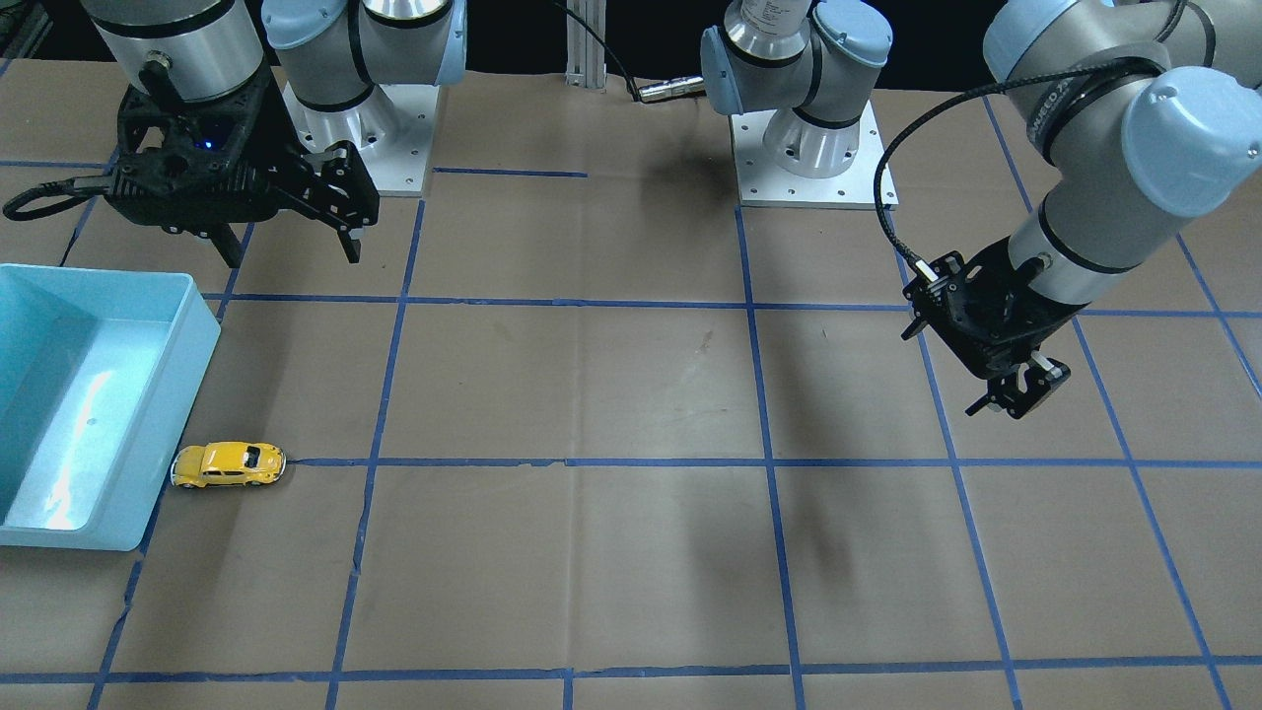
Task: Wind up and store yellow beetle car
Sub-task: 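Lower the right gripper over the car beside the blue box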
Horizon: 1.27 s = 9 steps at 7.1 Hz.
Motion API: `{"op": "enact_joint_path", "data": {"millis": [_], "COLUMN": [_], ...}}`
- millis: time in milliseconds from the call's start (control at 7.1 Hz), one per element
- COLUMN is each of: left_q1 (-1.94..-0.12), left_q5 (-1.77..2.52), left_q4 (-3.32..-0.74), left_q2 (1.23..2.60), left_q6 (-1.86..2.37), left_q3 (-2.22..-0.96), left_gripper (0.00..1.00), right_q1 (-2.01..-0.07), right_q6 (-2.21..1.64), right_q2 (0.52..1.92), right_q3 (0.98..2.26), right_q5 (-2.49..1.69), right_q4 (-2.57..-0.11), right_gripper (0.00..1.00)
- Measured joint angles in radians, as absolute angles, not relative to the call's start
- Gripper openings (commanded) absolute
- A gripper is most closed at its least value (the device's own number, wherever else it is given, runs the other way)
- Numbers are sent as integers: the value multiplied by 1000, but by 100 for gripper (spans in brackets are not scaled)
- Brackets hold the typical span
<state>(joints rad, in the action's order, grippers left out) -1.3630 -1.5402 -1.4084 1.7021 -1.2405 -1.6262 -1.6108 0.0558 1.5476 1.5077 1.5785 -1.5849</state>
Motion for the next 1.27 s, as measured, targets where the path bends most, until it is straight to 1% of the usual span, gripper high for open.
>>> {"op": "enact_joint_path", "data": {"millis": [423, 845, 1268], "left_q1": [-1412, -1543, -1581], "left_q5": [-1547, -1587, -1589], "left_q4": [-1488, -1562, -1605], "left_q2": [1662, 1621, 1560], "left_q6": [-1095, -895, -627], "left_q3": [-1555, -1525, -1535], "left_gripper": [100, 100, 100], "right_q1": [-1607, -1607, -1604], "right_q6": [67, 96, 374], "right_q2": [1519, 1509, 1473], "right_q3": [1499, 1502, 1523], "right_q5": [1572, 1572, 1578], "right_q4": [-1597, -1595, -1587], "right_gripper": [100, 100, 100]}}
